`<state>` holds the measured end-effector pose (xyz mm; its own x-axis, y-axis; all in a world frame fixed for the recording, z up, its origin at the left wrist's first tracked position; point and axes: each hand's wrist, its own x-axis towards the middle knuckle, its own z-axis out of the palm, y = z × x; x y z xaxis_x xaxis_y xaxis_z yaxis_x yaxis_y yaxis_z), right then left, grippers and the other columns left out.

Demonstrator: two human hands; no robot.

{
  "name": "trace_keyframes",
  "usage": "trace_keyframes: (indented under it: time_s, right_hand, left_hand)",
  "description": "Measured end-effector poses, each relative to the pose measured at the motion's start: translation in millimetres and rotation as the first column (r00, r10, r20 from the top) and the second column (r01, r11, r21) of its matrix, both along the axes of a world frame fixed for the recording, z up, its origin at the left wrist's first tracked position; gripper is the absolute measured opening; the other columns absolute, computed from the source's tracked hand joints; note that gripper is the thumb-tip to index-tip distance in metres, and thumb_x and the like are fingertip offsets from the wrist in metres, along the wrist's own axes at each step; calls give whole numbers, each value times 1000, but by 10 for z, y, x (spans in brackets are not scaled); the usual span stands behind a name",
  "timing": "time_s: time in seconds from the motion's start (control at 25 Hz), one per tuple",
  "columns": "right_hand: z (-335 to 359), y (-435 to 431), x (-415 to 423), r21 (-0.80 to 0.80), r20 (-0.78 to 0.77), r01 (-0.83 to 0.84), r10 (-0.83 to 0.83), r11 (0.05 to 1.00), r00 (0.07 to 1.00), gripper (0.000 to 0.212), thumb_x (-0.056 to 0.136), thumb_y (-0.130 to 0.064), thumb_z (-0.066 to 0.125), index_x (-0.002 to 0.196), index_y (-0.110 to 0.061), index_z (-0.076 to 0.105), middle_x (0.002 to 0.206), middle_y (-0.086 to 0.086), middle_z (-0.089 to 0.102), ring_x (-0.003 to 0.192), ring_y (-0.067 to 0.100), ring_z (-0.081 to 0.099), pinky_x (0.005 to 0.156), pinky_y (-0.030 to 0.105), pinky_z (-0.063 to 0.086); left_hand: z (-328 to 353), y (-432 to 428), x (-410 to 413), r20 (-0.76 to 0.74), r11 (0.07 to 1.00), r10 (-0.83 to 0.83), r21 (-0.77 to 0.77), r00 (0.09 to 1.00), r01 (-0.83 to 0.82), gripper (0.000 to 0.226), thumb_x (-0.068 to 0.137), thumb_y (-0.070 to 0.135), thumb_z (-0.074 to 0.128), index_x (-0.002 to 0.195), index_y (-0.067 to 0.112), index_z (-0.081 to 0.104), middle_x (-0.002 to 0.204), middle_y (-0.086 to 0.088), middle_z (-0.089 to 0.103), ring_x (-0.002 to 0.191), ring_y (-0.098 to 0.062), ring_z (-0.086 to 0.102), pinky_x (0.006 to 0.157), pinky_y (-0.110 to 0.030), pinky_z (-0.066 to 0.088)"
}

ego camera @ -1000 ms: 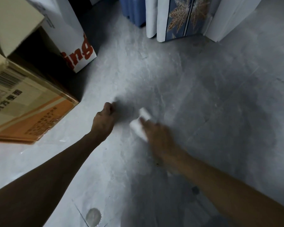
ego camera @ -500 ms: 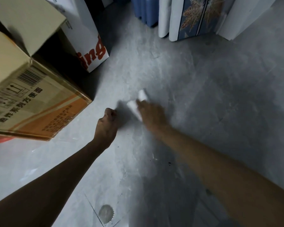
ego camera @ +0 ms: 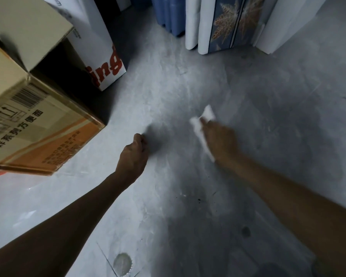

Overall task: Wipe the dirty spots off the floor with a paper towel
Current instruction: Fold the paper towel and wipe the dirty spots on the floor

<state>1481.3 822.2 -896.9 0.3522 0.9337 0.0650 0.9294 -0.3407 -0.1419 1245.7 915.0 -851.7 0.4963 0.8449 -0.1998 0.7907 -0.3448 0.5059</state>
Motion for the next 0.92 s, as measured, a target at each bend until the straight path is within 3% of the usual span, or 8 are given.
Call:
trace_keyframes:
  time_s: [0.12, 0.2, 0.28, 0.4, 0.56, 0.64, 0.8, 0.92]
  right_hand:
    - [-254, -699, -885, -252, -284, -553, 486, 794, 827, 47, 102, -25, 39, 148, -32, 27, 135, 4, 50, 101, 33, 63, 82, 49, 53]
    - [-191, -945, -778, -222, -283, -753, 698, 619, 658, 45, 99, -18, 37, 142, -29, 41, 123, 1, 60, 89, 28, 68, 68, 41, 57]
    - [-67, -915, -166, -94, -69, -695, 691, 713, 719, 45, 91, -21, 37, 129, -23, 61, 111, 2, 70, 70, 25, 71, 51, 31, 56]
    - [53, -917, 1033, -66, 33, -209, 212, 976, 977, 42, 98, -24, 47, 140, -20, 48, 130, 13, 60, 98, 33, 68, 79, 41, 55]
    - [-20, -1133, 1104, 111, -50, 393, -390, 913, 919, 38, 98, -20, 50, 135, -15, 54, 112, 17, 66, 84, 37, 68, 69, 41, 53]
    - [-112, -1192, 417, 102, -178, 289, -268, 952, 947, 34, 97, -18, 48, 128, -14, 60, 97, 14, 70, 71, 34, 68, 56, 34, 47]
    - [-161, -1485, -551, -41, -249, -460, 437, 887, 864, 36, 86, -29, 50, 120, -28, 62, 91, -5, 69, 53, 20, 64, 42, 24, 44]
    - [-79, -1411, 227, -58, -230, -290, 270, 955, 935, 34, 95, -41, 46, 123, -33, 62, 113, -2, 69, 91, 23, 69, 71, 28, 51]
  left_hand:
    - [8, -61, 267, 22, 999, -45, -11, 999, 46, 13, 92, 7, 43, 105, 5, 41, 75, -10, 54, 64, -33, 51, 55, -32, 31]
    - [-13, -157, 425, 46, 991, -132, -23, 990, 133, 15, 91, 8, 46, 106, 7, 41, 74, -6, 54, 63, -30, 52, 49, -30, 29]
    - [-28, -257, 532, 68, 974, -224, -20, 972, 226, 18, 91, 9, 48, 108, 9, 43, 76, -1, 54, 63, -25, 52, 51, -28, 29]
    - [-31, -327, 694, 72, 949, -315, 12, 946, 315, 23, 91, 11, 49, 113, 6, 44, 84, -3, 56, 70, -25, 54, 62, -28, 34]
    - [-22, -390, 980, 90, 934, -355, 3, 930, 356, 20, 92, 12, 47, 111, 6, 44, 86, -9, 60, 74, -30, 57, 63, -33, 40]
    - [-24, -474, 1080, 104, 932, -359, -15, 928, 362, 22, 94, 14, 45, 114, 6, 44, 90, -12, 62, 78, -32, 59, 66, -37, 45]
    - [-65, -588, 1103, 133, 919, -389, -14, 912, 394, 27, 95, 14, 45, 120, 4, 45, 93, -12, 63, 80, -31, 61, 66, -38, 47]
    - [-82, -551, 1057, 108, 926, -372, -17, 922, 376, 27, 94, 16, 45, 120, 8, 44, 85, -5, 60, 70, -26, 57, 61, -31, 38]
